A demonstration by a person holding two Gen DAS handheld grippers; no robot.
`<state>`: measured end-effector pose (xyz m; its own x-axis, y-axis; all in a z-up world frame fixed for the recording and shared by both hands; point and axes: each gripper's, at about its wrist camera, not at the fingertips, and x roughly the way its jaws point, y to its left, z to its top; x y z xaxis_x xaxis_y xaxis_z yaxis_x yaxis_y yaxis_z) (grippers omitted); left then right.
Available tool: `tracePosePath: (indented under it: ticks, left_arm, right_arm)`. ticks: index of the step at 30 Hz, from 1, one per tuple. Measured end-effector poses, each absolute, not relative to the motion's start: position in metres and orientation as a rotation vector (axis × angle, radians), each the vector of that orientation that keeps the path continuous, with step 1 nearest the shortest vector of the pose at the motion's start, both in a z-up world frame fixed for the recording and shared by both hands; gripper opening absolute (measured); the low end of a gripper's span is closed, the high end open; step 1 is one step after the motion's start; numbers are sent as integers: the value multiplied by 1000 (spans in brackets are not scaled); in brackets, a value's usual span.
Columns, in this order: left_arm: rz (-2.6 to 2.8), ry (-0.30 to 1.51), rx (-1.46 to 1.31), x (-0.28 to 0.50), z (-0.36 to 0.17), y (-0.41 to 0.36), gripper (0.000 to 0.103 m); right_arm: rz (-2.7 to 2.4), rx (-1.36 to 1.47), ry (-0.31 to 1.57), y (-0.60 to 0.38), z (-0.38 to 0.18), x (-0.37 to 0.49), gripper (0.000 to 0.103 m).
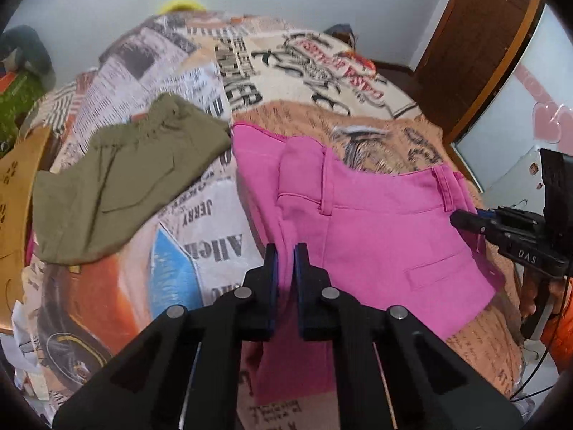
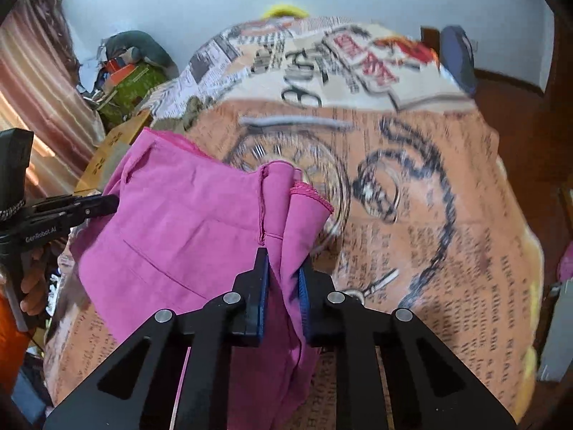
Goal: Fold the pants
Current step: 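Grasp the pants edge with the right gripper and lift it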
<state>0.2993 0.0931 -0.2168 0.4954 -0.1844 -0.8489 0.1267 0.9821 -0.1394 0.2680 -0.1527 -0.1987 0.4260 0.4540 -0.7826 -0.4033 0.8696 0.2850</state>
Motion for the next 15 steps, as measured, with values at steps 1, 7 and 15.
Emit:
tracePosePath:
  ticks: [1, 7, 15]
  left_arm:
    - [-185, 1022, -59, 296, -211, 94, 7]
    - [-147, 926, -21, 277, -173, 99, 1]
    - [-114, 825, 0, 260, -136, 126, 1]
  right_arm:
    - [536, 53, 985, -151, -193, 269, 13]
    - [557, 26, 911, -137, -153, 268, 12]
    - [594, -37, 835, -98, -121, 268, 11]
